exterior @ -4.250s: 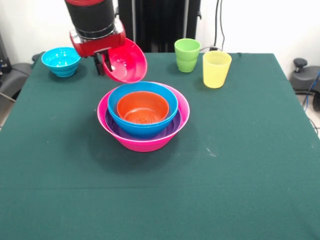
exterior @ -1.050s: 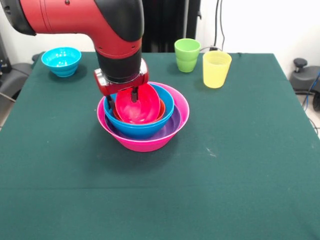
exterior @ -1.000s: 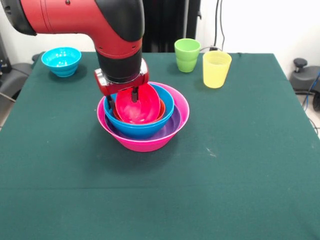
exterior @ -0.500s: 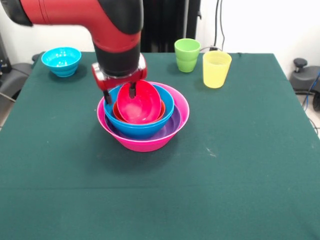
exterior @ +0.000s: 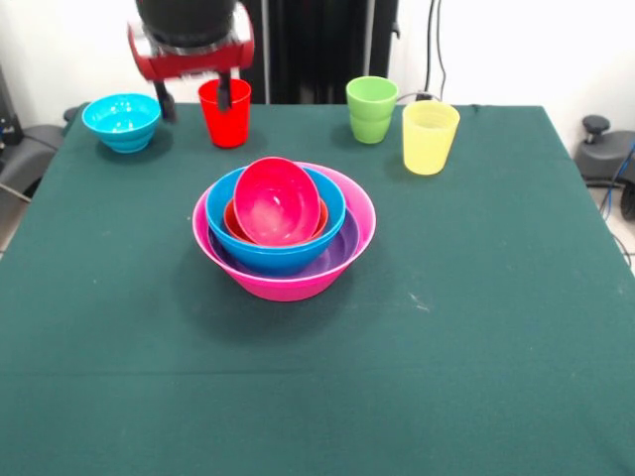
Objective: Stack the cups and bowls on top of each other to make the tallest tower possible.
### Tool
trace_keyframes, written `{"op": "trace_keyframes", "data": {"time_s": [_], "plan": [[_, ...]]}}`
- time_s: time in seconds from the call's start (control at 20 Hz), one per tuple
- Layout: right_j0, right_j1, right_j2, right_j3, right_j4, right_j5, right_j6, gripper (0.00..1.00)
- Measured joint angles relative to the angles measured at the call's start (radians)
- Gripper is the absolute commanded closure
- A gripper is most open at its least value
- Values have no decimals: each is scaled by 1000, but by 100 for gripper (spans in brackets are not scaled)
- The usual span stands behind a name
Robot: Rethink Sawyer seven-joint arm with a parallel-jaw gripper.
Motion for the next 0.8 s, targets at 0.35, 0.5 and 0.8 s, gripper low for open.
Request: {"op": "trace_keyframes", "data": {"time_s": [0.35,0.5,0.8], "plan": [[0,-60,3,-6,2,68,0,0],[-5,-57,8,-6,1,68,0,0],[-87,-59,45,24,0,43,-1,0]]}}
